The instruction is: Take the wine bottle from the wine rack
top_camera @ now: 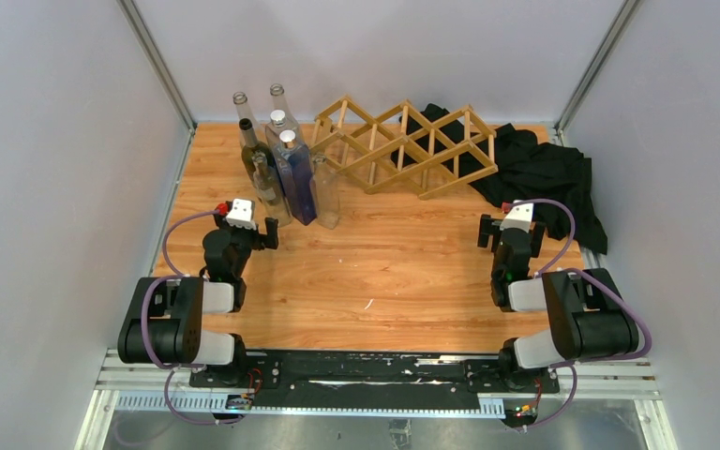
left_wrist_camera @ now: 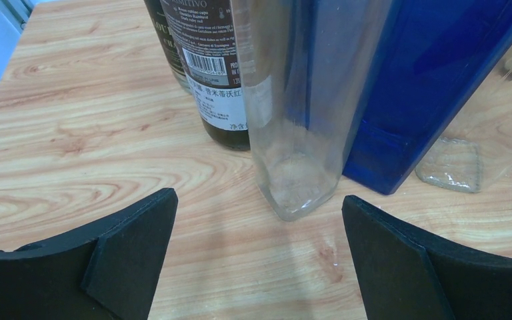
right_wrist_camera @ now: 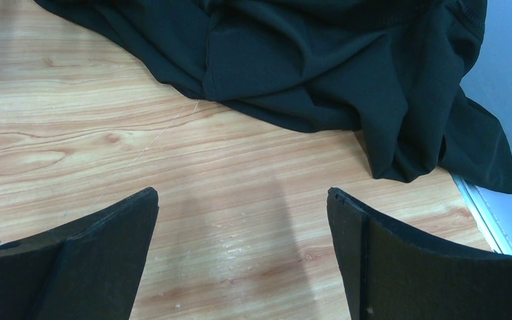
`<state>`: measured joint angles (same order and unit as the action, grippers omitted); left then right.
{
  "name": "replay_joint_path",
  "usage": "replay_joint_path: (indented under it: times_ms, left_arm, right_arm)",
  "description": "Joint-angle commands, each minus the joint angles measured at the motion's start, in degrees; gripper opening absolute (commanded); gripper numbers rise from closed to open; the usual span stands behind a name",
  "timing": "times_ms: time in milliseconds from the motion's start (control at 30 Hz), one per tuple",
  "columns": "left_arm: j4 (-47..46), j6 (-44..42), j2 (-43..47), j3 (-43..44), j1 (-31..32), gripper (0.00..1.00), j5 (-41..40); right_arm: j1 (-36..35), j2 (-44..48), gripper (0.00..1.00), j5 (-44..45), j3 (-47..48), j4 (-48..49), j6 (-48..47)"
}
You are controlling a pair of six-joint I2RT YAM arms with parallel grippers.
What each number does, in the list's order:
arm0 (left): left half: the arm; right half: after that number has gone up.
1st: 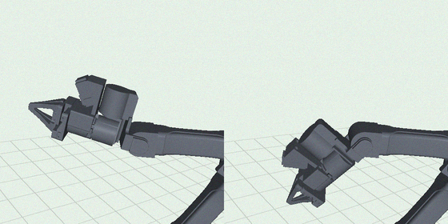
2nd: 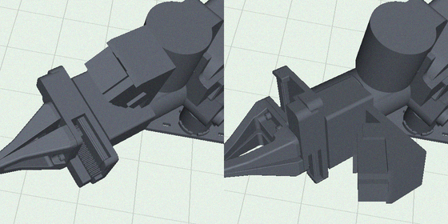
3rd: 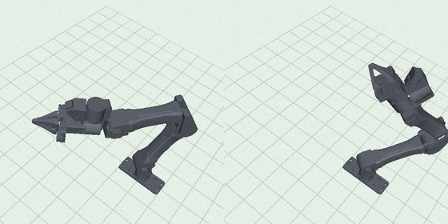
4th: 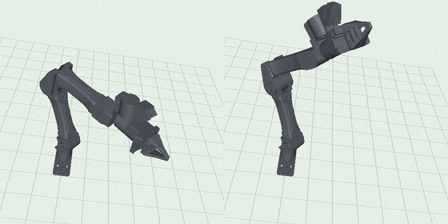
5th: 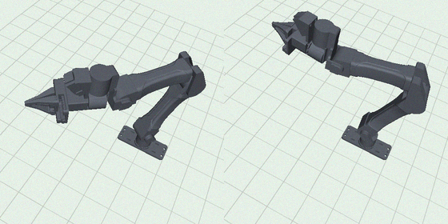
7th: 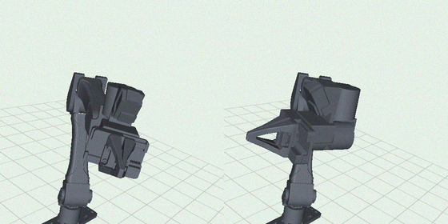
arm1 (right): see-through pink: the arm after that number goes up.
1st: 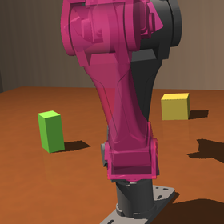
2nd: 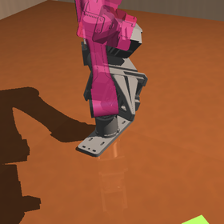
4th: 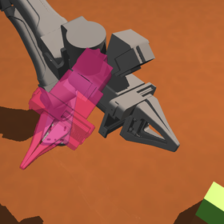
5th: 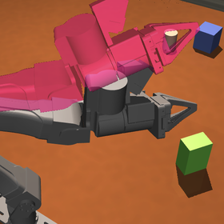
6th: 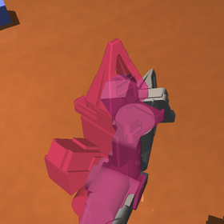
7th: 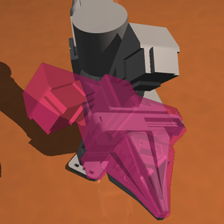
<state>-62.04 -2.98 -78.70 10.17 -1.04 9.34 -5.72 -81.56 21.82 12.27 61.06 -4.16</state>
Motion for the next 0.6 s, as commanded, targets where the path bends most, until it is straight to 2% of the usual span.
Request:
replay_joint_path:
  times_ms: [0,567]
  left_arm:
    - [-1.9,-0.3,-0.2,0.2,0.1,1.00,-1.0]
    - [-1.8,-0.3,-0.2,0.3,0.1,1.00,-1.1]
  right_arm:
    - [0.4,-0.4,1.00,-0.3,-0.6,2.4,-0.8]
    - [0.4,-0.4,1.00,-0.4,-0.6,2.4,-0.8]
